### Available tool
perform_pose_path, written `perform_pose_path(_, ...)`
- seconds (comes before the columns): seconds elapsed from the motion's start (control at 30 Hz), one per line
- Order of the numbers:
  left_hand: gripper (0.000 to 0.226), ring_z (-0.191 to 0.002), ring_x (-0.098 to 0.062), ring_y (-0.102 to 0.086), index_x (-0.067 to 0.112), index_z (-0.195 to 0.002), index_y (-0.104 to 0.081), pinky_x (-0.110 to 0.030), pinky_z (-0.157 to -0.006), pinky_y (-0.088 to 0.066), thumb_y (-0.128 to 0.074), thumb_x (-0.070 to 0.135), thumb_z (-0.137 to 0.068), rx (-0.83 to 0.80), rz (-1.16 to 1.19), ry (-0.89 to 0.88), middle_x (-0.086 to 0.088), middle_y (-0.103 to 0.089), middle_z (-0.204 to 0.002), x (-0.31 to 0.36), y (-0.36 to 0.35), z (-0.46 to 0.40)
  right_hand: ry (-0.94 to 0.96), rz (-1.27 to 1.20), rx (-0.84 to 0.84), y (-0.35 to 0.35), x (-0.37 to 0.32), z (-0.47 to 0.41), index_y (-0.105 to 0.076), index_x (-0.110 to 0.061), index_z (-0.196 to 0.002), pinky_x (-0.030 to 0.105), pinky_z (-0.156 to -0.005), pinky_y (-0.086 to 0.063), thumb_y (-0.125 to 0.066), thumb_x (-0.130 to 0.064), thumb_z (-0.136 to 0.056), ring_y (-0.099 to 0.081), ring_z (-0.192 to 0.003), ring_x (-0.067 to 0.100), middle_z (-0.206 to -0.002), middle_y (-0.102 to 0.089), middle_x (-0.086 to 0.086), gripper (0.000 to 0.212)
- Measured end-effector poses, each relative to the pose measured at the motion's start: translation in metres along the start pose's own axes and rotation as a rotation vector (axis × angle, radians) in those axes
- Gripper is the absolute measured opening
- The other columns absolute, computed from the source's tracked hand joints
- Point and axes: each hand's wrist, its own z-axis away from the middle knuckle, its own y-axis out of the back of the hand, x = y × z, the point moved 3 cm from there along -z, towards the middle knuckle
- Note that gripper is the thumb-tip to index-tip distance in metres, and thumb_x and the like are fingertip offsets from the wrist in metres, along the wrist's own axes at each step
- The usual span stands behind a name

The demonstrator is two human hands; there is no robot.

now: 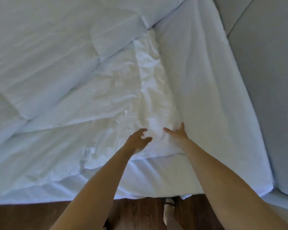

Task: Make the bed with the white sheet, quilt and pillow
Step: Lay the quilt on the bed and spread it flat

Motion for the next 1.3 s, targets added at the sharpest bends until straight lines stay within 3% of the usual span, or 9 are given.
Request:
perform_pose_path(0.17,0.053,-0.13,-0.022,-0.044,0.028,-0.143,-0.036,-0.03,-0.104,-0.033,-0.052,0.041,-0.094,0.043,-0.049,0.037,-0.001,-0.045,-0.143,0.027,-0.021,0.013,-0.029,0.302,0.008,0.02,0.011,-0.015,0.008,-0.016,-0.152,0.043,-0.114,-0.025,-0.071,-0.05,-0.078,-0.027,-0.141,0.031,-0.155,-0.023,0.013,0.113)
perform_pose_path(0.3,0.064,-0.133,-0.025,-0.04,0.026,-0.147,-0.028,-0.034,-0.107,-0.032,-0.057,0.041,-0.091,0.128,-0.099,0.043,-0.006,-0.041,-0.145,0.054,-0.028,0.02,0.078,0.049,-0.215,0.046,-0.003,0.007,-0.05,-0.002,-0.127,0.037,-0.085,-0.046,-0.063,-0.015,-0.086,-0.056,-0.111,0.036,-0.118,-0.057,0.018,0.045)
perform_pose_path(0.6,0.128,-0.147,-0.024,0.008,0.025,-0.149,0.015,-0.055,-0.114,-0.004,-0.074,0.059,-0.064,0.229,-0.535,-0.126,0.002,0.014,-0.159,0.147,-0.084,0.104,0.382,-0.387,-0.257,0.14,-0.028,0.132,-0.063,-0.014,-0.095,0.045,-0.086,-0.051,-0.06,-0.003,-0.063,-0.062,-0.097,0.036,-0.097,-0.067,0.014,0.034)
perform_pose_path(0.7,0.075,-0.138,-0.023,-0.033,0.027,-0.149,-0.023,-0.046,-0.113,-0.023,-0.061,0.041,-0.085,0.392,-0.552,-0.291,-0.001,-0.033,-0.152,0.171,-0.093,0.15,0.372,-0.52,-0.232,0.171,-0.008,0.178,-0.064,-0.01,-0.101,0.046,-0.082,-0.053,-0.056,-0.005,-0.055,-0.063,-0.094,0.037,-0.099,-0.067,0.016,0.047)
perform_pose_path(0.8,0.038,-0.104,-0.027,-0.062,0.034,-0.125,-0.059,-0.037,-0.087,-0.05,-0.055,0.024,-0.088,0.358,-0.463,-0.421,-0.001,-0.069,-0.114,0.193,-0.115,0.206,0.434,-0.562,-0.172,0.214,0.033,0.23,-0.064,-0.01,-0.091,0.036,-0.072,-0.049,-0.052,-0.007,-0.052,-0.061,-0.083,0.031,-0.086,-0.063,0.012,0.041)
perform_pose_path(1.03,0.023,-0.092,-0.029,-0.063,0.016,-0.104,-0.072,-0.034,-0.076,-0.047,-0.062,0.026,-0.087,-0.01,-0.576,-0.64,-0.009,-0.071,-0.101,0.258,-0.239,0.333,0.455,-0.573,0.116,0.33,0.164,0.339,-0.054,0.007,-0.076,0.035,-0.062,-0.041,-0.053,-0.003,-0.059,-0.052,-0.073,0.03,-0.078,-0.056,0.016,0.02)
perform_pose_path(1.13,0.03,-0.104,-0.023,-0.061,0.02,-0.114,-0.068,-0.035,-0.087,-0.048,-0.062,0.023,-0.085,-0.241,-0.64,-0.514,-0.003,-0.068,-0.112,0.252,-0.268,0.341,0.362,-0.555,0.144,0.336,0.215,0.35,-0.056,0.007,-0.076,0.036,-0.063,-0.042,-0.054,-0.004,-0.055,-0.054,-0.076,0.031,-0.078,-0.058,0.018,0.024)
perform_pose_path(1.23,0.037,-0.118,-0.023,-0.052,0.018,-0.125,-0.059,-0.042,-0.102,-0.039,-0.047,0.035,-0.094,-0.398,-0.197,-0.189,-0.003,-0.058,-0.126,0.246,-0.283,0.35,0.36,-0.52,0.105,0.341,0.249,0.361,-0.061,0.011,-0.09,0.034,-0.065,-0.041,-0.053,-0.008,-0.044,-0.055,-0.077,0.028,-0.081,-0.06,0.016,0.051)
perform_pose_path(1.3,0.056,-0.103,-0.027,-0.058,0.009,-0.114,-0.062,-0.04,-0.095,-0.041,-0.034,0.055,-0.095,-0.194,0.063,-0.068,-0.01,-0.063,-0.11,0.248,-0.289,0.35,0.404,-0.472,0.04,0.346,0.255,0.377,-0.065,0.003,-0.089,0.029,-0.063,-0.043,-0.058,-0.002,-0.053,-0.056,-0.075,0.026,-0.08,-0.062,0.012,0.037)
